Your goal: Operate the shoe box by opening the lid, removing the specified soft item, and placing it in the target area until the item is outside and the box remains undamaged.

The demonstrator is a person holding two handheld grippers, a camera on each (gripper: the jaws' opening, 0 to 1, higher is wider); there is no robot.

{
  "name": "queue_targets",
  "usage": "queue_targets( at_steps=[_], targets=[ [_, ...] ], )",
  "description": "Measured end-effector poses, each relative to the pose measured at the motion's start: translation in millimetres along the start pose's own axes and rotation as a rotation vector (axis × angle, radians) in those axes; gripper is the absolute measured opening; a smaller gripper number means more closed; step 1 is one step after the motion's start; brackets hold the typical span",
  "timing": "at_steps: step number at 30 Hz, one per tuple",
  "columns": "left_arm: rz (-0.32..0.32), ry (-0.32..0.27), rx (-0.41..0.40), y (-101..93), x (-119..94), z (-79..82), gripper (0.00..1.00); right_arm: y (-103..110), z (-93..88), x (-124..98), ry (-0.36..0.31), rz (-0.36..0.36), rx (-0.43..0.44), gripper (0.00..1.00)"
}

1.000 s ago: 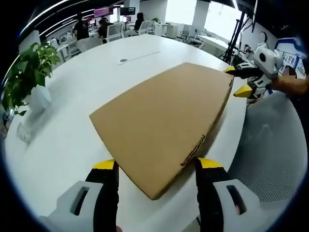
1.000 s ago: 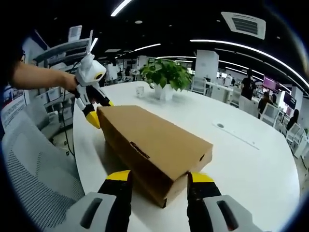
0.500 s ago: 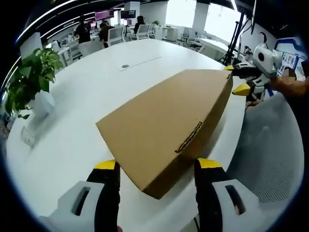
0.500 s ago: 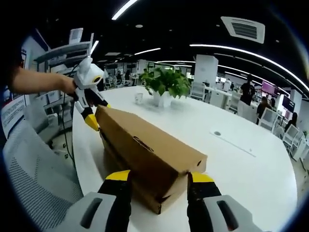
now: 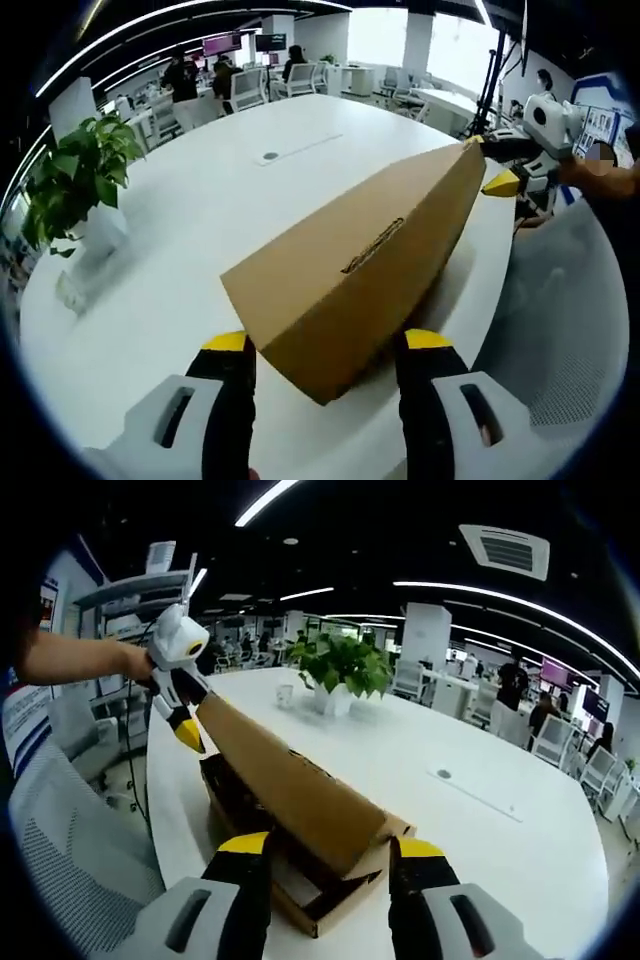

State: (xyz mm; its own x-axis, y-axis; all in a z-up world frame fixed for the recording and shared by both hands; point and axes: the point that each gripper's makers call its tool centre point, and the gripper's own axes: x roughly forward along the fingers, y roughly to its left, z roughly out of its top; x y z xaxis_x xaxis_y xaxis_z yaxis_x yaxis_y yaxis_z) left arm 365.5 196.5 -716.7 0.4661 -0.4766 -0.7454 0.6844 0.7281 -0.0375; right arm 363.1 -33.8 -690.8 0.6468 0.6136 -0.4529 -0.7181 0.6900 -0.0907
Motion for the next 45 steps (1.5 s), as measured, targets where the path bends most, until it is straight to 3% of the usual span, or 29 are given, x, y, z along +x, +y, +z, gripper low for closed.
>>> queue_targets(
  at_steps=[29, 45],
  targets=[
    [0.179, -0.102, -0.043, 51.3, -9.4, 39.8, 0.15, -37.0, 38.2, 16.9, -0.048, -0.039, -0.056, 0.43],
    [0.223, -0.137, -0.060, 71.5, -10.2, 53.9, 0.03, -54.0, 50.7, 30.4, -0.061, -0.053, -0.057, 0.42]
  ],
)
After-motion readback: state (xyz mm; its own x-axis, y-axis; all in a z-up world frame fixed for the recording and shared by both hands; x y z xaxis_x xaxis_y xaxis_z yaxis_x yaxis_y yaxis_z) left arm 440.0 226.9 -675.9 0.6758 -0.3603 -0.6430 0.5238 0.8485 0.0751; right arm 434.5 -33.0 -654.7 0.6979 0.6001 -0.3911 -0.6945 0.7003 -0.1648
